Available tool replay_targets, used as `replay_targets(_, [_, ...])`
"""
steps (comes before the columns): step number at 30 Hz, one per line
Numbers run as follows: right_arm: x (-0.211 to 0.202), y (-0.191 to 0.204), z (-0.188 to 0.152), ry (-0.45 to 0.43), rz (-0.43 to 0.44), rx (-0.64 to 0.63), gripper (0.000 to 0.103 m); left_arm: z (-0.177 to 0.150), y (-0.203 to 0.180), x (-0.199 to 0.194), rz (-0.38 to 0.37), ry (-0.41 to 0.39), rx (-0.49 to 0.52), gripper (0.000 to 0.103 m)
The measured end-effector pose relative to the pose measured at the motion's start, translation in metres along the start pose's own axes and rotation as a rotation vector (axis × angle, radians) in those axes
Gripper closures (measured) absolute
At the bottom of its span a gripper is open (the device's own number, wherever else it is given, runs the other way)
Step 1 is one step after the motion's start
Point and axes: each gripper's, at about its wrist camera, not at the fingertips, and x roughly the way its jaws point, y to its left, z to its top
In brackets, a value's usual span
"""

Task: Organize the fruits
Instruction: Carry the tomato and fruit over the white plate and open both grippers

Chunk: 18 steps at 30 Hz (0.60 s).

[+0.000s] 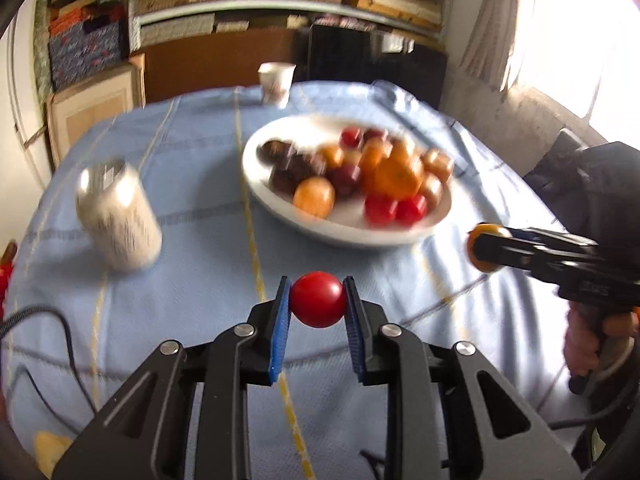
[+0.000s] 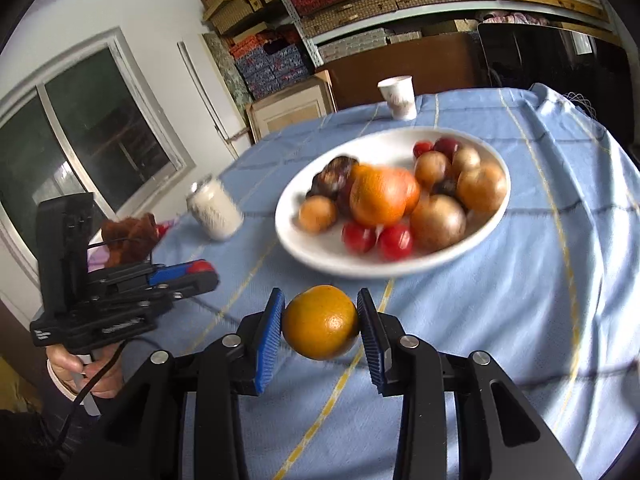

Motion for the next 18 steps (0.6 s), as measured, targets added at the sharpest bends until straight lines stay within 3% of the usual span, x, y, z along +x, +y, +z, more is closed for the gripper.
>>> replay_targets(4, [0.005,-0.018,0.045,-0.082,-0.063,-0.001,0.065,0.057,-0.008,-0.003,-0.006,-0.062,0.031,0.078])
replay_targets(8, [0.034,-0.042,0.079,-0.066,-0.084,0.044,0.065,0.103,-0.015,0.036,0.028,-0.041,0.033,0.078])
replay_targets(18, [0.088,-0.062,0.108,-0.011,-0.098,0.053,0.065,0.152,-0.001,0.131,0.068,0.062,-0.009,0.078])
